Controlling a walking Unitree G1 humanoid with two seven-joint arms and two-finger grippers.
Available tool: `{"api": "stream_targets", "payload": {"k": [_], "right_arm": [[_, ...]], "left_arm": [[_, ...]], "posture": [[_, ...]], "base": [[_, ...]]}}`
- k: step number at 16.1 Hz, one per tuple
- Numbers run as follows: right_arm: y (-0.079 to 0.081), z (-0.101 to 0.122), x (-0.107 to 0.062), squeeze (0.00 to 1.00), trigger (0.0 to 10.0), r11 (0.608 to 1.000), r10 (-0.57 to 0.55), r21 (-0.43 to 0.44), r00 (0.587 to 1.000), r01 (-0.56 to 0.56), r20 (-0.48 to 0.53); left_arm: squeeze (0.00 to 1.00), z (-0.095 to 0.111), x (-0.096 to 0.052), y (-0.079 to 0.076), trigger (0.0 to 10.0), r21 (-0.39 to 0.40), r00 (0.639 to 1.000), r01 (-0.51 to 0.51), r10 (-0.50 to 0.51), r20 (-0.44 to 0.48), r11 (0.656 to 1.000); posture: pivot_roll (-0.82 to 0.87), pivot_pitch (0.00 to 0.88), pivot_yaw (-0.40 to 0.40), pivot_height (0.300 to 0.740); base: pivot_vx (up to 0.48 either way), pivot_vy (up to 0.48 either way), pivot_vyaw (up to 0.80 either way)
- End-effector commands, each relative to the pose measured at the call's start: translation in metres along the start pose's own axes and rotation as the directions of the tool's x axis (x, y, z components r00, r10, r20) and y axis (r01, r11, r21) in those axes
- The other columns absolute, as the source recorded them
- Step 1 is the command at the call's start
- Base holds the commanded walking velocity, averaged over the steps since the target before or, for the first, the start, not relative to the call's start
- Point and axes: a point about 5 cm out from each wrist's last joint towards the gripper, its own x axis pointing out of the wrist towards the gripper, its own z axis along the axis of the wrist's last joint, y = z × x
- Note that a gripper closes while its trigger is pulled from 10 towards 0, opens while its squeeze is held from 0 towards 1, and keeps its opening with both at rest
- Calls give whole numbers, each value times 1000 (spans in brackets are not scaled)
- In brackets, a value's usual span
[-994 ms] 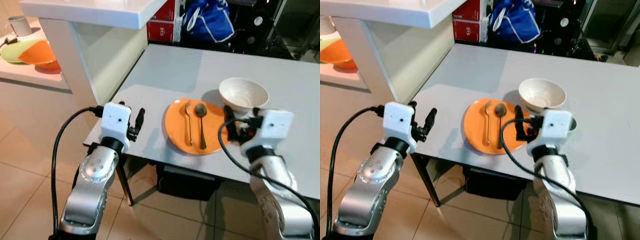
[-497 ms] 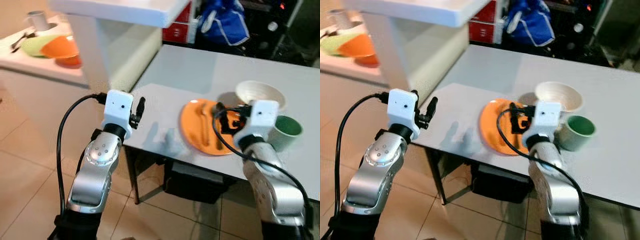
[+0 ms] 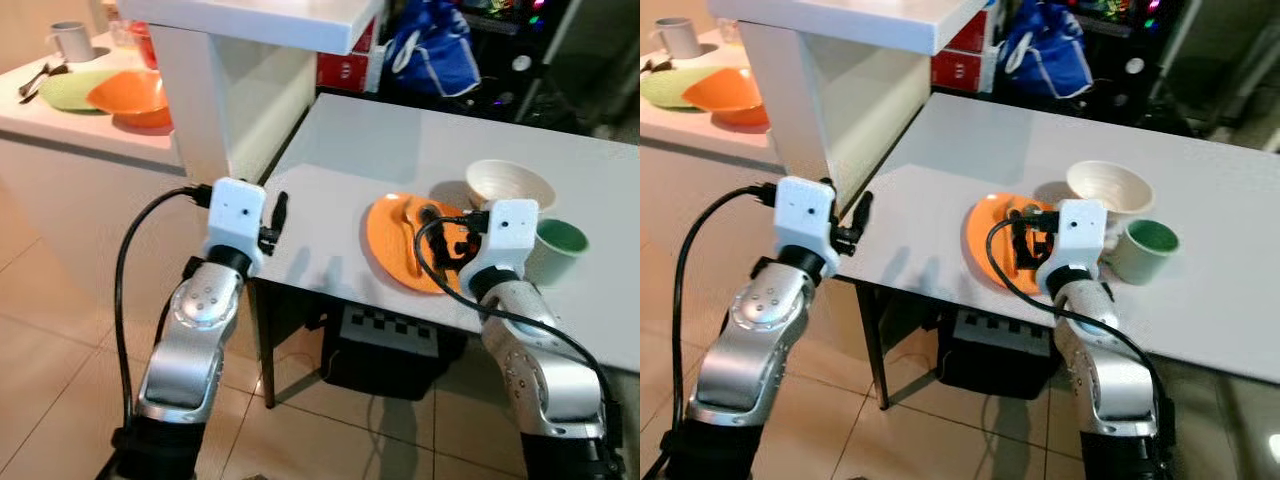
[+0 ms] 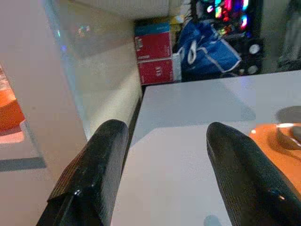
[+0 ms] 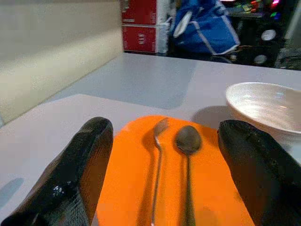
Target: Setting the table
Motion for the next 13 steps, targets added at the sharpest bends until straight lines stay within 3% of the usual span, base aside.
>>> {"api": "stream_targets", "payload": {"k": [1, 4, 11, 13], "right_arm": [[1, 1, 1, 0, 10000, 1000, 5, -6, 1000, -5, -7], [1, 1, 0, 0, 10000, 1000, 6, -5, 1000, -6, -9], [6, -2, -1, 0, 10000, 1000, 29, 10, 999, -29, -21], [5, -1, -2, 0, 10000, 999, 24, 27, 1000, -24, -14]], "left_arm": [[0, 1, 1, 3, 10000, 11, 1000, -10, 10, 4, 1000], [0, 0, 1, 3, 10000, 4, 1000, -12, 11, 1, 1000], [0, 6, 2, 1, 10000, 3, 999, 23, -23, 27, 1000], [0, 7, 2, 0, 10000, -10, 999, 35, -35, 35, 999]], "posture": [[-36, 0, -28, 740], [-37, 0, -25, 740], [-18, 0, -24, 740], [-21, 0, -18, 740]], "base": [[0, 330, 0], [0, 324, 0], [0, 0, 0], [268, 0, 0]]}}
